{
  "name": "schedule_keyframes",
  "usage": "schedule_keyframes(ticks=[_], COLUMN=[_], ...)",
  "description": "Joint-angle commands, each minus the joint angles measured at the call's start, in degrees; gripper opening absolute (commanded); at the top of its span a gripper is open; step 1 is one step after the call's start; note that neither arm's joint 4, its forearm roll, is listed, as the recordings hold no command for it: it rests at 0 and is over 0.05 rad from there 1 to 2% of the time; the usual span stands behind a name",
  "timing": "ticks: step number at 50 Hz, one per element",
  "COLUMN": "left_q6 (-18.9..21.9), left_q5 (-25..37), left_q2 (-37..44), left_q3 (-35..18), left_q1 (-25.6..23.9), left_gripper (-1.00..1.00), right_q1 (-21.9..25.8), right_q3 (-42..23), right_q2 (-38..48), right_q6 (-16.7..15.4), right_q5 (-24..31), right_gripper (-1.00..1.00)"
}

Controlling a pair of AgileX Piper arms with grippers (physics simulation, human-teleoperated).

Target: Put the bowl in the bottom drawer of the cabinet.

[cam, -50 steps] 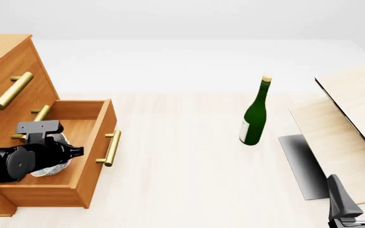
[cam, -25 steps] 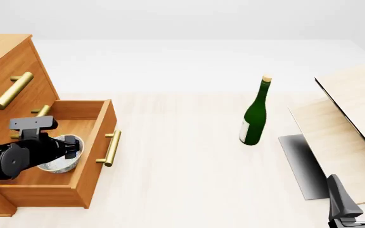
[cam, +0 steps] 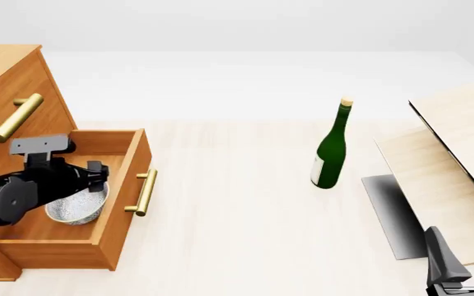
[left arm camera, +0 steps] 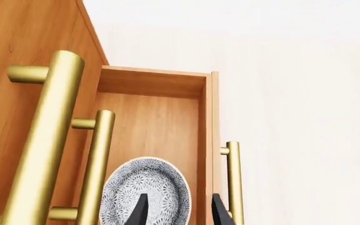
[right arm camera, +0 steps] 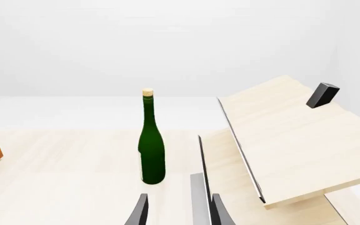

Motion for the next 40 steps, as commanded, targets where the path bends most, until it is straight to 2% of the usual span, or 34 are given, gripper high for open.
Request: schedule_keyframes(ticks=[1, 14, 22, 40], left_q6=[1.03, 0.99, 2.28, 4.99], left_q5=[3.44, 5.46, 8.95, 11.65], left_q2=[-3.23, -6.17, -8.96, -10.11], left_q3=[-3.0, -5.15, -7.6, -11.02], left_q1=[-0.27, -1.67, -1.58, -1.46], left_gripper=[1.0, 1.0, 1.0, 1.0], right_q1=[-0.02, -0.01, 0.0, 0.0], right_q3=[0.0, 0.0, 0.0, 0.0], right_q2=[0.0, 0.0, 0.0, 0.0], right_q6=[0.01, -0.01, -0.01, 0.0], right_q5=[0.0, 0.0, 0.01, 0.0], right_gripper=[1.0, 1.0, 1.0, 1.0])
